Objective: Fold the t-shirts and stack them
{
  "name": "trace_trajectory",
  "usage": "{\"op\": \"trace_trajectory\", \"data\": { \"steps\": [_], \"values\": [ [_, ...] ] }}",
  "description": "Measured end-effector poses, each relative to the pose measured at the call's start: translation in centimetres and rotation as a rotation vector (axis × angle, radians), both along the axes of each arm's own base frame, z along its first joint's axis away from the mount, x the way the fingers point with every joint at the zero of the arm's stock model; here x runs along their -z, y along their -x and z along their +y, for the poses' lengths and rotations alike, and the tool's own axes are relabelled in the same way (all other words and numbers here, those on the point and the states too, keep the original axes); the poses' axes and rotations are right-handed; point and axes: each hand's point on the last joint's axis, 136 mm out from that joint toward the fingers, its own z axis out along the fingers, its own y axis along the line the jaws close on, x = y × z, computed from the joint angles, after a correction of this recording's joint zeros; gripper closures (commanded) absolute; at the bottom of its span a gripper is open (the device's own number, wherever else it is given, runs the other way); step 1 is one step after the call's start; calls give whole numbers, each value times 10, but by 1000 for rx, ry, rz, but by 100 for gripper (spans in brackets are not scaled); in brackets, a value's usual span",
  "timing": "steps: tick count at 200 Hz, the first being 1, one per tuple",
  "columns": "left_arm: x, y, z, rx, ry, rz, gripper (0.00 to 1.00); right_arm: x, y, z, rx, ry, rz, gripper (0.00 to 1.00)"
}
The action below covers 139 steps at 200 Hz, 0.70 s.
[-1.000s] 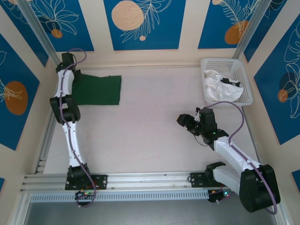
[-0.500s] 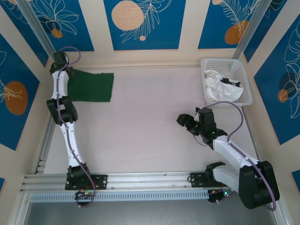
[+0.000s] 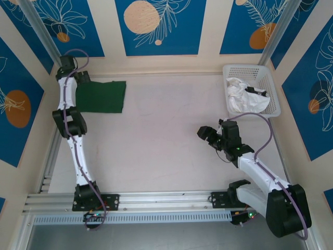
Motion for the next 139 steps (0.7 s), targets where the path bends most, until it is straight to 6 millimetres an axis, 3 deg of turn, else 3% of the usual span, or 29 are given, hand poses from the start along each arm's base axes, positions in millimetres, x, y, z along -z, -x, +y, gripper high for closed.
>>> {"op": "trace_trajectory", "data": {
  "steps": [15, 33, 36, 40, 60, 79, 87, 101, 119, 139],
  "values": [
    [-32, 1, -30, 27, 13, -36, 0, -5, 2, -5, 15, 19, -18, 21],
    [-87, 10, -86, 93, 21, -100, 0, -12, 4, -14, 49, 52, -46, 17],
    [-94, 13, -95, 103, 21, -107, 0, -12, 4, -16, 53, 60, -50, 3],
    [-106, 17, -110, 121, 21, -122, 0, -14, 5, -18, 66, 63, -55, 0],
    [-159, 52, -182, 219, 12, -200, 0, -23, 7, -30, 110, 117, -87, 0],
    [-183, 98, -243, 319, 25, -259, 0, -35, 8, -40, 148, 171, -122, 0],
    [-182, 119, -258, 345, 31, -269, 0, -42, 7, -43, 160, 202, -142, 1],
    [-171, 151, -267, 358, 51, -300, 0, -56, 3, -48, 168, 261, -187, 1],
    [-136, 189, -254, 327, 73, -303, 0, -70, -4, -54, 163, 349, -250, 1],
    [-91, 225, -233, 278, 62, -280, 0, -72, -15, -56, 112, 459, -298, 1]
  ]
}}
